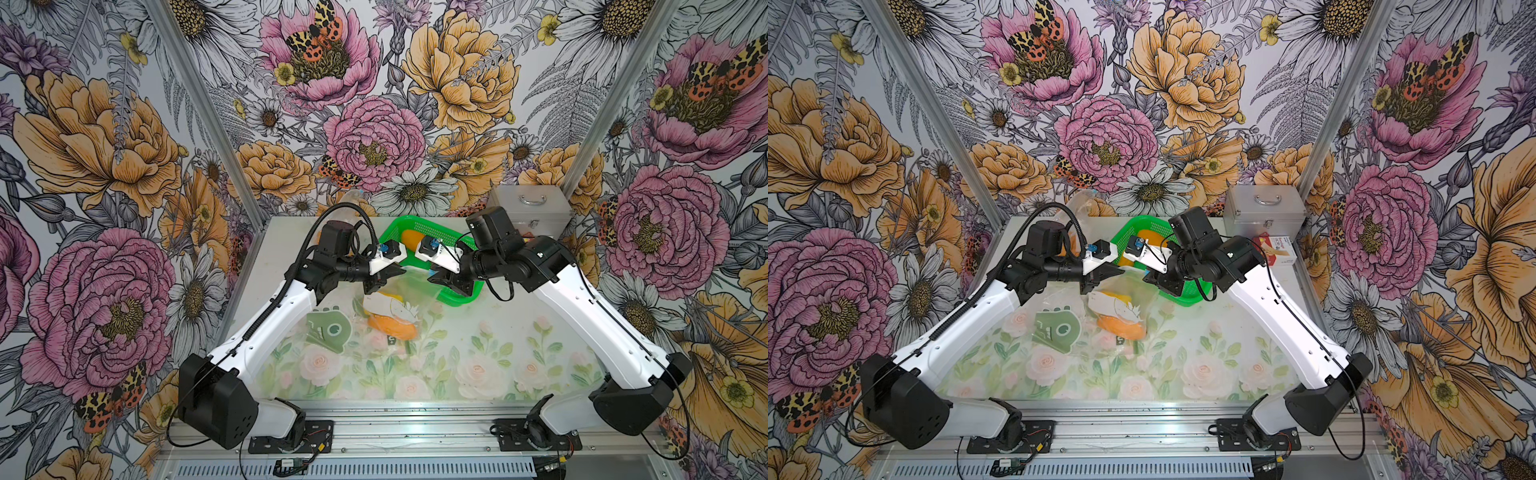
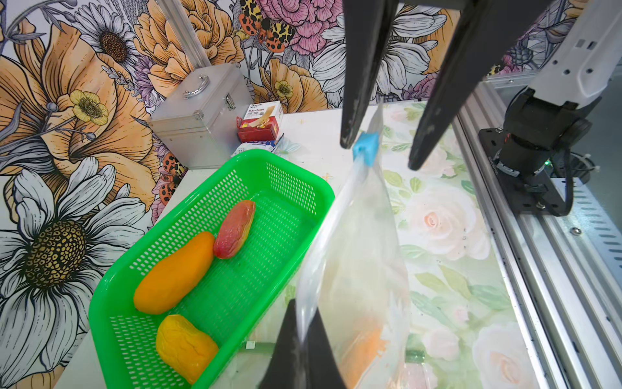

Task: Place the mango in a zip-top bag and seal the zipper
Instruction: Zip the zipper on the zipper food storage bag.

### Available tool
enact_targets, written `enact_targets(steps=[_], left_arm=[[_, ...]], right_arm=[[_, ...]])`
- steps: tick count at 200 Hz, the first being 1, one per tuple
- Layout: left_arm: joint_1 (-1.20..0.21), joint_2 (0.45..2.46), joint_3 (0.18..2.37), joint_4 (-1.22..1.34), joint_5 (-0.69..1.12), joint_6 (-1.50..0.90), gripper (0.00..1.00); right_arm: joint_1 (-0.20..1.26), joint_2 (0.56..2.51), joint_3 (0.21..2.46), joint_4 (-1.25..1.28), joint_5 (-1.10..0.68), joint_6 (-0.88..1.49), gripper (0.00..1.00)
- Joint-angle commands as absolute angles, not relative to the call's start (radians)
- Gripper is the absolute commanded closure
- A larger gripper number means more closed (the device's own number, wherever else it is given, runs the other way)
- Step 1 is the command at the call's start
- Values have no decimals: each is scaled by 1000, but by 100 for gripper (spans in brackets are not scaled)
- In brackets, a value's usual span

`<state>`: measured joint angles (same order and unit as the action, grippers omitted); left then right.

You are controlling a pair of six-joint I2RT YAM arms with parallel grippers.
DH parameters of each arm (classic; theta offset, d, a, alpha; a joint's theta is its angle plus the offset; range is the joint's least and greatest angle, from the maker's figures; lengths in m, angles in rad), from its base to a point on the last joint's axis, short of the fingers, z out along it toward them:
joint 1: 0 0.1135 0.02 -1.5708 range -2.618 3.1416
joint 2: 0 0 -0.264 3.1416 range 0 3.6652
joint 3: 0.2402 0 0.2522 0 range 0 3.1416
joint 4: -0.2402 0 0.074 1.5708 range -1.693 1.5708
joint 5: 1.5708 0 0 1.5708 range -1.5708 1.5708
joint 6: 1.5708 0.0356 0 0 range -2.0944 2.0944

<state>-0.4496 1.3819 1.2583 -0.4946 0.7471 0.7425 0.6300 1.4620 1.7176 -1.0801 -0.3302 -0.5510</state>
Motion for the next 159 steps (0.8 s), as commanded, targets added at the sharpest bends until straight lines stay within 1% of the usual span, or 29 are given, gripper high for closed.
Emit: enact_targets(steps=[1,22,50,107,128,138,159], left_arm=[[-454,1356,1268,-515,722,765,99],[-454,1353,1265,-515,722,768,100],[-454,1356,1267,-512,712,767,100],[-451,1353,1261,-514,681,763,100],[-451,1350,1262,-512,680,761,100],[-450,1348,1264,-511,680,762,100],[-449,1345,1263,-509,675,759,100]], right_arm=[[637,1488,1749,-1061,-335,-551,64],[637,1500,1756,-1060,-335,-552,65],[637,1511,1767,-1059,-341,-550,77],[637,1501,1773,-1056,-357,-547,76],[636,1502,1768,-1056,-354,-544,82],[635,1503,1765,-1056,-354,-541,87],[635,1511,1760,-1055,-340,-531,90]])
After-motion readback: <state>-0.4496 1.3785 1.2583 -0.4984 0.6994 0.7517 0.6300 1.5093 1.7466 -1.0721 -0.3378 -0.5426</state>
